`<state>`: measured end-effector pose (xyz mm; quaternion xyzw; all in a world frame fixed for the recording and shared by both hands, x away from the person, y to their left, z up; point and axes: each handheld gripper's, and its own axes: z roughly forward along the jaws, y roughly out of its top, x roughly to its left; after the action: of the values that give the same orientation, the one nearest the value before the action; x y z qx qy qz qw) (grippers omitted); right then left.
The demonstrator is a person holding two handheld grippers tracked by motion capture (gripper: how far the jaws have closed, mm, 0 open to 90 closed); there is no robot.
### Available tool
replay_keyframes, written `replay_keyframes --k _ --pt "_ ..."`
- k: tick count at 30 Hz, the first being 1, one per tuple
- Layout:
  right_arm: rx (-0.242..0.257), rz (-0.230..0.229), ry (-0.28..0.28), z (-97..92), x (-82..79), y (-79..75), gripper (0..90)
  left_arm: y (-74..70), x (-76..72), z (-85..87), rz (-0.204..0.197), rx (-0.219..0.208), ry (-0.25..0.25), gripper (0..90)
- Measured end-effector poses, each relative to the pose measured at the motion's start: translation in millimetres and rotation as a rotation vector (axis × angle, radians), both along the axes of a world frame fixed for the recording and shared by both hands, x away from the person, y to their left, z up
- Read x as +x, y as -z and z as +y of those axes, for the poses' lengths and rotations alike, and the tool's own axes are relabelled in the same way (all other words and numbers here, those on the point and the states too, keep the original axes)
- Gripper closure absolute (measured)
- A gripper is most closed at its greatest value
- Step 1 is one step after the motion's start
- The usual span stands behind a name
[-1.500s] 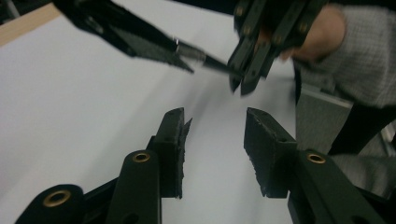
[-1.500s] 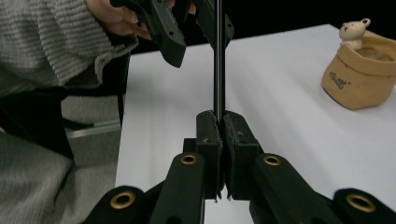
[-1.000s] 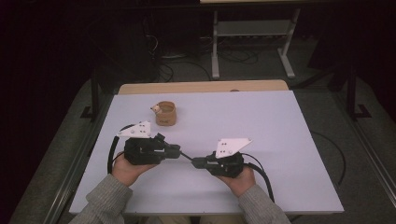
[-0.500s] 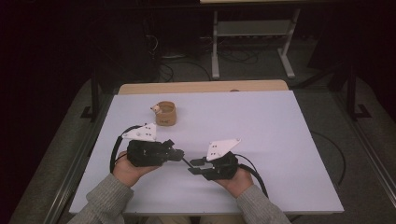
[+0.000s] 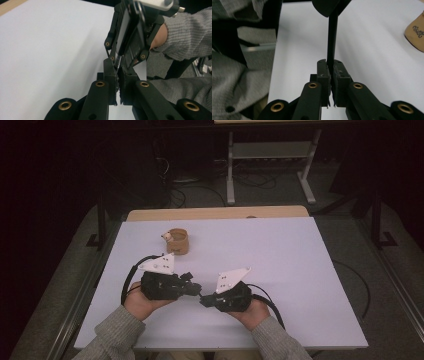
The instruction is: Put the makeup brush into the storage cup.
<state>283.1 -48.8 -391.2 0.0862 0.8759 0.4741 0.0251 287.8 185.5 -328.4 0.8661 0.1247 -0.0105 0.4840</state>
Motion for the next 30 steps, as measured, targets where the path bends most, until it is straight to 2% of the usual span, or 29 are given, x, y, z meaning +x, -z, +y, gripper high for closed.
replay_keyframes --k 1,2,3,4,6,11,14,18,22,24,26,30 --pt "0.061 0.026 0.004 -1.3 0.8 1.5 84.9 -0.6 0.4 2.1 -0.002 -0.032 -0.017 82.2" --pt "0.061 0.026 0.004 -1.3 0.8 1.5 84.9 -0.6 0.4 2.1 -0.002 -0.032 -0.017 79.2" --pt "0.083 0.032 0.012 -0.2 0.9 2.3 84.9 -1.3 0.4 2.8 0.005 -0.045 -0.034 76.7" --pt "0.1 0.047 0.017 0.8 0.7 2.8 84.9 -1.3 0.4 2.8 0.005 -0.045 -0.034 76.4" --pt "0.113 0.042 0.026 2.0 0.6 3.3 84.9 -2.2 0.3 3.9 0.002 -0.053 -0.045 75.2" --pt "0.147 0.046 0.034 3.9 0.5 4.9 84.9 -2.9 1.9 8.9 0.013 -0.075 -0.063 78.1" --pt "0.146 0.041 0.034 6.5 0.3 6.0 84.9 -2.2 2.2 9.9 0.017 -0.075 -0.053 84.2" --pt "0.127 0.03 0.032 6.5 1.4 6.7 83.6 -1.2 2.4 9.3 0.016 -0.064 -0.051 85.3" --pt "0.1 0.035 0.046 2.7 2.2 5.1 77.6 -0.2 3.5 9.5 0.009 -0.043 -0.058 85.5" --pt "0.089 0.065 0.062 -3.9 4.3 4.2 72.0 0.6 4.5 11.0 0.004 -0.028 -0.07 85.5" --pt "0.079 0.064 0.072 -9.0 4.8 5.4 70.6 1.2 5.3 11.8 -0.006 -0.011 -0.075 85.5" --pt "0.05 0.094 0.102 -22.0 6.5 11.8 67.8 3.4 7.2 14.8 -0.011 0.015 -0.091 85.5"
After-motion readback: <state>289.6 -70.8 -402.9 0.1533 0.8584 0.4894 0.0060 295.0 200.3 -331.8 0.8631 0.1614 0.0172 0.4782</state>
